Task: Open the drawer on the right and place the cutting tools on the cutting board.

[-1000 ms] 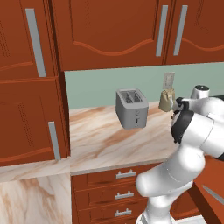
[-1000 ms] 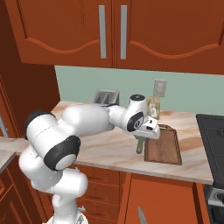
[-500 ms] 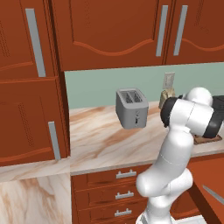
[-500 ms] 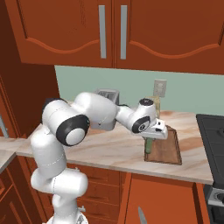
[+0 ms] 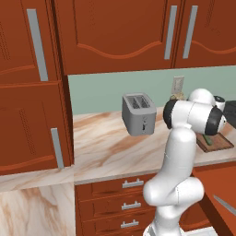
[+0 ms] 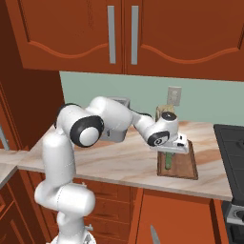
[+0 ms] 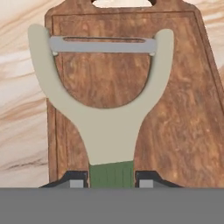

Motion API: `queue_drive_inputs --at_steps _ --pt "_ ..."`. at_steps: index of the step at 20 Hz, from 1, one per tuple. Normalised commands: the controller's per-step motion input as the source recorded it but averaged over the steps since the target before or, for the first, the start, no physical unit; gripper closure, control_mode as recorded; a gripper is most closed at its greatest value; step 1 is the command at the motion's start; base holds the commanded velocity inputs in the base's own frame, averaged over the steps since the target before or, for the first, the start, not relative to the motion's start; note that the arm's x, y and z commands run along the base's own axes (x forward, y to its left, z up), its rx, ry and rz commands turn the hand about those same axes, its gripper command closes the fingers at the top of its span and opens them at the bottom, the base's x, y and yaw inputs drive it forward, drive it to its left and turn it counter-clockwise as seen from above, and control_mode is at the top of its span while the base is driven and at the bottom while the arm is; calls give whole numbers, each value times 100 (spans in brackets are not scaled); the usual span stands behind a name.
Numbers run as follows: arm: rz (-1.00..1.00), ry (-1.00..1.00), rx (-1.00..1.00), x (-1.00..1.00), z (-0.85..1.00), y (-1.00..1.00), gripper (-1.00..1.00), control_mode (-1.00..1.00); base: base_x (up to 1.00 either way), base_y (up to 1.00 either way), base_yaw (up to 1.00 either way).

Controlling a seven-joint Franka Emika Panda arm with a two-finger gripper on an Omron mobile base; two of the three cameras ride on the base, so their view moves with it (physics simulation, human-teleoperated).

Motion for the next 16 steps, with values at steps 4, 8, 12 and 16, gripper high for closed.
queue_drive_inputs --at_steps 4,8,12,16 --pt "0 0 0 2 0 0 -100 -100 0 0 0" --pt "0 0 0 1 3 0 -100 -100 0 0 0" --pt "0 -7 1 -6 25 0 -100 -100 0 0 0" --pt "0 -19 3 -54 46 0 -100 -100 0 0 0"
